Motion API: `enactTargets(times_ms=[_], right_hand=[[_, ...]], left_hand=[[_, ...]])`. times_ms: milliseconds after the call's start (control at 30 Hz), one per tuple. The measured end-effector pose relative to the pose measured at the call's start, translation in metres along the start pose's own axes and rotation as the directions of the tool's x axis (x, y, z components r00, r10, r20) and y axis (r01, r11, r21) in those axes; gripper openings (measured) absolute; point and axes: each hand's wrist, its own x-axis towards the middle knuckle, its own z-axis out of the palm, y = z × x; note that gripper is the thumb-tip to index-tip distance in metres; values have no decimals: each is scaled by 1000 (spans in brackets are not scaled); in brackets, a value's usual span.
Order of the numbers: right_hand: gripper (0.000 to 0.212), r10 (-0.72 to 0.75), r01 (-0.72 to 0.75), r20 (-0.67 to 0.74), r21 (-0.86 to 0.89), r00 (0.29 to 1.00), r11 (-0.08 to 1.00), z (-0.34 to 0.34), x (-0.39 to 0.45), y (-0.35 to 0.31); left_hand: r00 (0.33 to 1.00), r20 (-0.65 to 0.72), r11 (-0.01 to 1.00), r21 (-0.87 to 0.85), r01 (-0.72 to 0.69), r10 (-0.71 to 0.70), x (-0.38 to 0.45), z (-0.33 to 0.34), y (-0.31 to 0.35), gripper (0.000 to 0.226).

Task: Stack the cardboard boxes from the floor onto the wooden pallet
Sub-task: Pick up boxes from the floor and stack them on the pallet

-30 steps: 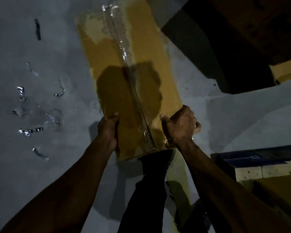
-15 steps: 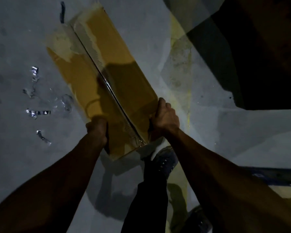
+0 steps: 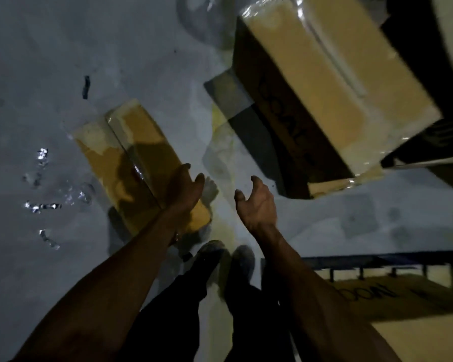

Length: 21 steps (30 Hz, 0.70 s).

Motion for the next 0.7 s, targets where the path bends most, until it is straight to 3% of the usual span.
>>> enactTargets(times_ms=[233, 400, 700], right_hand=[[68, 42, -35, -96, 78, 995, 996, -126, -43, 17], [69, 9, 2, -131, 85, 991, 996, -203, -44, 23], [69, 23, -22, -239, 6, 971, 1000, -311, -7, 18]], left_hand=[[990, 38, 991, 21, -134, 133, -84, 0, 133, 57], [977, -8, 976, 41, -214, 214, -115, 12, 198, 58], [988, 68, 991, -22, -135, 137, -116, 30, 281, 61]])
